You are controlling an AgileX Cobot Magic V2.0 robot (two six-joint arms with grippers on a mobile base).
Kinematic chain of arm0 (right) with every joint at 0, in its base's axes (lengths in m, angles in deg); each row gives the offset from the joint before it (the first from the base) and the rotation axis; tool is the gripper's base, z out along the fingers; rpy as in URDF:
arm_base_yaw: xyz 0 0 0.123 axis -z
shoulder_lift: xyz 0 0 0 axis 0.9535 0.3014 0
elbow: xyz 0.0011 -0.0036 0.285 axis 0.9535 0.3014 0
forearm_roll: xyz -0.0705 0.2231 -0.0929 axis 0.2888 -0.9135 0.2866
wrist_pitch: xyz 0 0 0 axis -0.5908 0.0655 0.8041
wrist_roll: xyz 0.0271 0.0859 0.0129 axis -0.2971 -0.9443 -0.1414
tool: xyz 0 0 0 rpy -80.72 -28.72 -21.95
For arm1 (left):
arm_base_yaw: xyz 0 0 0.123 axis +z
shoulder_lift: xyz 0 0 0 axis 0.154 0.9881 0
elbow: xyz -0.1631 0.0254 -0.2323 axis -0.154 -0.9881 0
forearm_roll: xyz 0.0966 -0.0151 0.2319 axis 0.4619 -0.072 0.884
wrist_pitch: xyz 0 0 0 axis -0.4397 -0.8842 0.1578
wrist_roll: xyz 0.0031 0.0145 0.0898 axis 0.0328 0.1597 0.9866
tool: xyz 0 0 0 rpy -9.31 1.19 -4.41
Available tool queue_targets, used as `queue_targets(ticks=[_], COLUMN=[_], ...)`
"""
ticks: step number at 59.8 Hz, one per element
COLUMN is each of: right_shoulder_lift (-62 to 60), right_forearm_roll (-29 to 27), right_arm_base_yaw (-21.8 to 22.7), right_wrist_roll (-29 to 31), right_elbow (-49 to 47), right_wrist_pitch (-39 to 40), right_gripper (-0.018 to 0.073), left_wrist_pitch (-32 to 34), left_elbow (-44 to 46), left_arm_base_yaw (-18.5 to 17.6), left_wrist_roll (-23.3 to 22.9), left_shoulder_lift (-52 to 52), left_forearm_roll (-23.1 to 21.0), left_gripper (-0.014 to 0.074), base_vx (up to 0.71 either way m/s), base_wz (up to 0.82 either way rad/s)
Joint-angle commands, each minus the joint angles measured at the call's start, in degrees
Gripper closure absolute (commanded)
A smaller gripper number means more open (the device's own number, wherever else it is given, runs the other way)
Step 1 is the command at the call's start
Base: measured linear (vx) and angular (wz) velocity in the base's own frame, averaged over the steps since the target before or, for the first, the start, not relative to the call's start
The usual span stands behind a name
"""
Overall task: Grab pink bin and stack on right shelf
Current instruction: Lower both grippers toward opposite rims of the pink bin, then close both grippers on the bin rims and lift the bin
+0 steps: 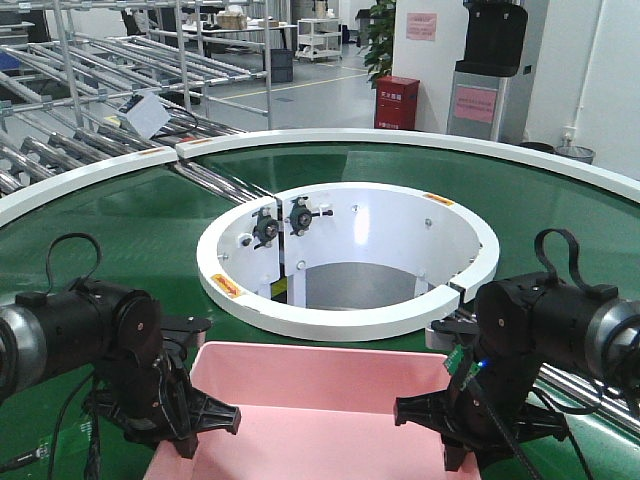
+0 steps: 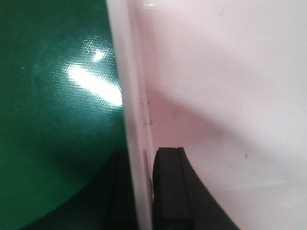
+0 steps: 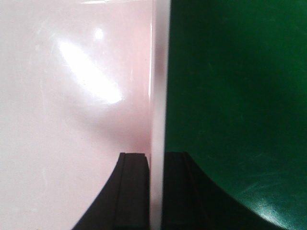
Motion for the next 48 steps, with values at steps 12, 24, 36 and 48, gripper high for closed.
queue_targets(ticks=[12, 24, 36, 48], right_shoulder_lift=[-2.77, -5.98, -14.27, -26.43], right_forearm_roll=[-1.07, 0.0, 0.99, 5.08], right_arm_base_yaw=[0.02, -0.03, -0.03, -0.03], right_wrist_roll=[-0.33, -0.33, -0.33, -0.33], right_elbow=[-1.8, -1.89, 0.4, 10.23], right_wrist_pitch=[2.63, 2.43, 2.81, 5.54], right_gripper=[0.0476, 0.0475, 0.0475, 0.0475], left_wrist_pitch=[0.22, -2.8, -5.17, -1.0], left_elbow=[1.84, 1.84, 1.55, -5.82], left_arm_base_yaw=[0.01, 0.01, -0.95, -9.34], left_wrist_roll=[0.02, -4.12, -9.84, -20.72], left_shoulder_lift=[-3.46, -7.61, -15.89, -26.82], left_forearm_roll=[1.06, 4.09, 6.63, 14.04], left_gripper=[0.0556, 0.0555, 0.0555, 0.0555], base_vx=[0.0, 0.0, 0.0, 0.0], base_wz=[0.0, 0.0, 0.0, 0.0])
